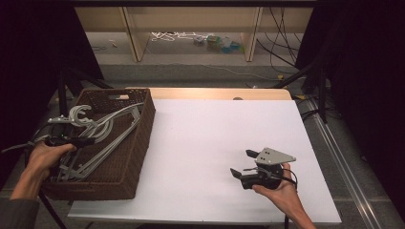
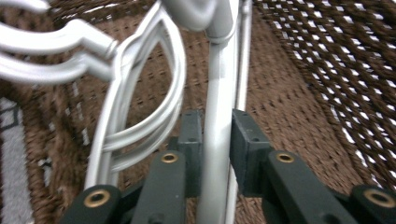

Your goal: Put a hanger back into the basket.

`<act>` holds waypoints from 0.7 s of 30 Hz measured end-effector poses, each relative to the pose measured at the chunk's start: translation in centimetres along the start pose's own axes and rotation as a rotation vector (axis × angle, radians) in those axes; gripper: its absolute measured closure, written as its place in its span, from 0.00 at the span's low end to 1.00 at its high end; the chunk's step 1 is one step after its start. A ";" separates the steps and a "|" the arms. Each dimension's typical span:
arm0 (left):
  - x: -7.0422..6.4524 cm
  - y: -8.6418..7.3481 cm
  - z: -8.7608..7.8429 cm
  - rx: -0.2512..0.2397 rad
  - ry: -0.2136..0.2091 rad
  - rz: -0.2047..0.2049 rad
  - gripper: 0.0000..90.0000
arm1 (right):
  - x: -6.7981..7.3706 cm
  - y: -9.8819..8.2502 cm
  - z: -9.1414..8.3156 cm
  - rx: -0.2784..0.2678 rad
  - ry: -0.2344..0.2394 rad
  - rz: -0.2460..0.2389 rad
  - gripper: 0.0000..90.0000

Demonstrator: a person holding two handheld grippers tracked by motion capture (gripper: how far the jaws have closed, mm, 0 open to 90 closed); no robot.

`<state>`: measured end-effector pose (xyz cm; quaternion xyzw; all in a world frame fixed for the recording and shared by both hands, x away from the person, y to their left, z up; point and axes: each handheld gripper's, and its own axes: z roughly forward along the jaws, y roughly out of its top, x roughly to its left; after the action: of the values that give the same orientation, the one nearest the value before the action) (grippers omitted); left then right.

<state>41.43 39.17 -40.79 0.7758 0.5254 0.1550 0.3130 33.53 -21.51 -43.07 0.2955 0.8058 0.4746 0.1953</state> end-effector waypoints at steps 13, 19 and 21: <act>0.8 -0.2 -1.2 -0.066 0.134 -0.113 0.64 | 0.0 0.0 0.0 0.001 0.003 0.004 0.18; -0.5 0.4 -2.6 -0.174 0.147 -0.146 0.46 | 0.0 0.0 0.1 -0.007 -0.001 0.004 0.18; -1.3 0.7 -3.2 -0.213 0.155 -0.158 0.40 | 0.0 0.0 0.0 -0.001 0.001 0.005 0.18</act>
<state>39.60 38.80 -37.78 0.6802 0.5879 0.2444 0.3634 33.53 -21.49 -43.11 0.2970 0.8050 0.4757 0.1937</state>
